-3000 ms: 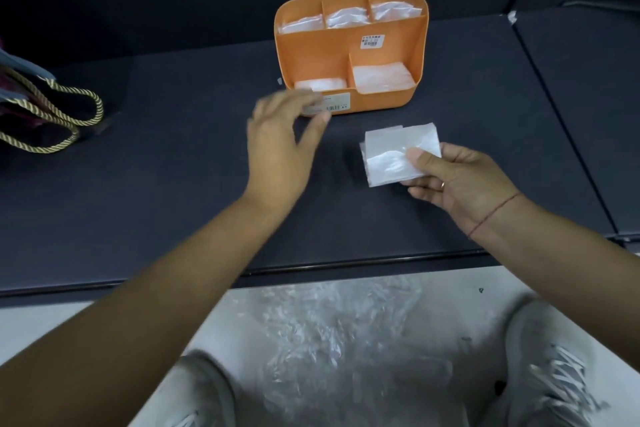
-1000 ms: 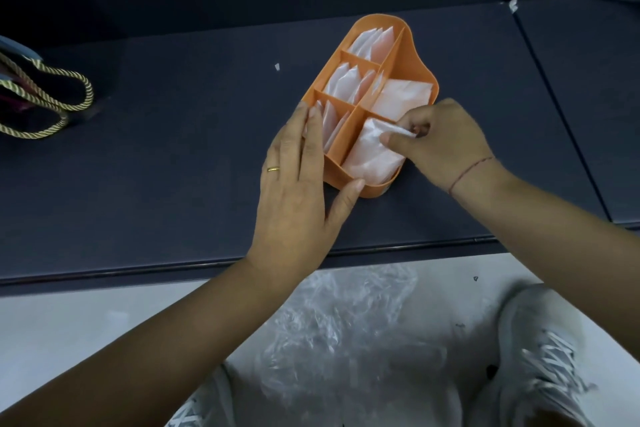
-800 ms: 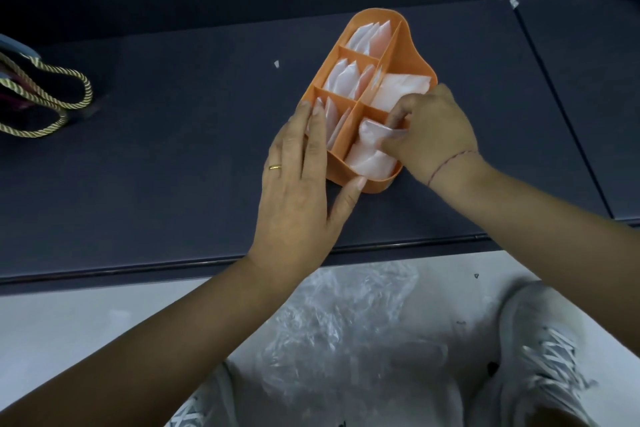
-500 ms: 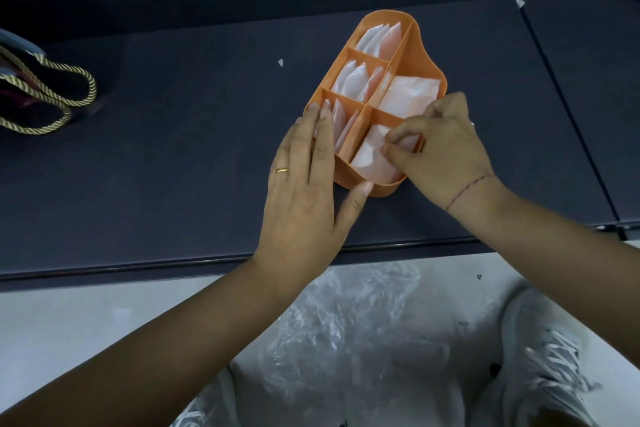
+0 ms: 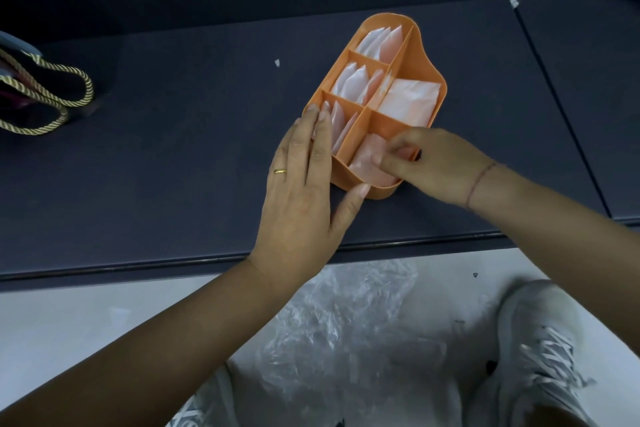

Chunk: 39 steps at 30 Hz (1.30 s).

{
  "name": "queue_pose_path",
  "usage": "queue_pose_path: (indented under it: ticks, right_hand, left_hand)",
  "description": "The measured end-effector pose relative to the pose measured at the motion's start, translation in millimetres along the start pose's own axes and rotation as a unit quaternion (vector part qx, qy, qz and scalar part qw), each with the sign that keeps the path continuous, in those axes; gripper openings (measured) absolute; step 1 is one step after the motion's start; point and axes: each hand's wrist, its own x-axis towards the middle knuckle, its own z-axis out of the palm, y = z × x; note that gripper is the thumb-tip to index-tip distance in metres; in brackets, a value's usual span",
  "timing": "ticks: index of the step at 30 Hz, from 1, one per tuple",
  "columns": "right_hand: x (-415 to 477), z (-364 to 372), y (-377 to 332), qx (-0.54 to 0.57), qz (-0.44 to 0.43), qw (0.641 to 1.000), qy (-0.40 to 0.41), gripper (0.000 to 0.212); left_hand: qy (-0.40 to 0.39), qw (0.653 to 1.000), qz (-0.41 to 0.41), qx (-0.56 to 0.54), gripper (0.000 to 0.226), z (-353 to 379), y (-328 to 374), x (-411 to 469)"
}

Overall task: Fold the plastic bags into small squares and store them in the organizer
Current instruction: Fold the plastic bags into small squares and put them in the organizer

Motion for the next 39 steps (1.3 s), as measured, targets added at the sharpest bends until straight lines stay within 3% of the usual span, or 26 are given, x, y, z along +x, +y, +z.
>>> queue_pose_path:
  ticks: [6, 9, 14, 16, 18, 20, 22, 24, 26, 31, 39]
  right_hand:
    - [-0.1, -2.0, -5.6, -0.044, 0.004, 0.999, -0.024, 0.045]
    - [-7.7, -3.7, -2.7, -0.036, -0.008, 0.999, -0.024, 0.026]
    - [-6.0, 0.6, -6.5, -0.02, -0.014, 0.995, -0.098, 0.042]
    - [-7.7, 1.0, -7.2, 0.014, -0.016, 0.994, -0.105, 0.039]
    - [-10.3, -0.7, -3.7, 0.066, -0.039, 0.995, -0.066, 0.026]
    - [-10.5, -4.7, 4.7, 0.11, -0.065, 0.99, 0.057, 0.015]
    - [-4.1, -11.5, 16.7, 0.092, -0.067, 0.973, 0.201, 0.037]
    - [7.8, -18.5, 29.5, 0.083, -0.042, 0.961, 0.26, 0.062]
    - [21.9, -21.5, 39.3, 0.12, 0.001, 0.966, 0.23, 0.073]
    - [46.9, -6.9, 48.3, 0.215, -0.025, 0.96, 0.178, 0.051]
    - [89.9, -2.2, 24.7, 0.236, -0.058, 0.95, 0.198, 0.041]
  left_hand:
    - [0.002, 1.0, 0.006, -0.002, 0.077, 0.2, -2.7, 0.6]
    - [-0.004, 1.0, 0.01, -0.009, 0.077, 0.7, -4.5, 0.9]
    - [-0.002, 0.999, 0.027, -0.022, 0.078, 0.3, -7.6, 2.8]
    - [-0.011, 0.999, 0.028, -0.036, 0.079, -0.3, -11.0, 5.4]
    - [-0.026, 0.998, 0.03, -0.049, 0.08, -2.0, -17.4, 11.6]
    - [-0.033, 0.998, 0.036, -0.048, 0.079, -2.8, -27.7, 22.1]
    - [-0.031, 0.999, 0.03, -0.034, 0.075, -2.7, -39.5, 35.4]
    - [-0.019, 0.999, -0.003, -0.043, 0.072, -2.8, -47.5, 45.3]
    - [-0.004, 0.993, -0.057, -0.1, 0.074, -1.3, -47.2, 47.2]
    - [-0.064, 0.942, -0.143, -0.298, 0.105, 17.3, -31.0, 36.9]
    - [-0.07, 0.931, -0.176, -0.313, 0.109, 22.9, -66.0, 100.6]
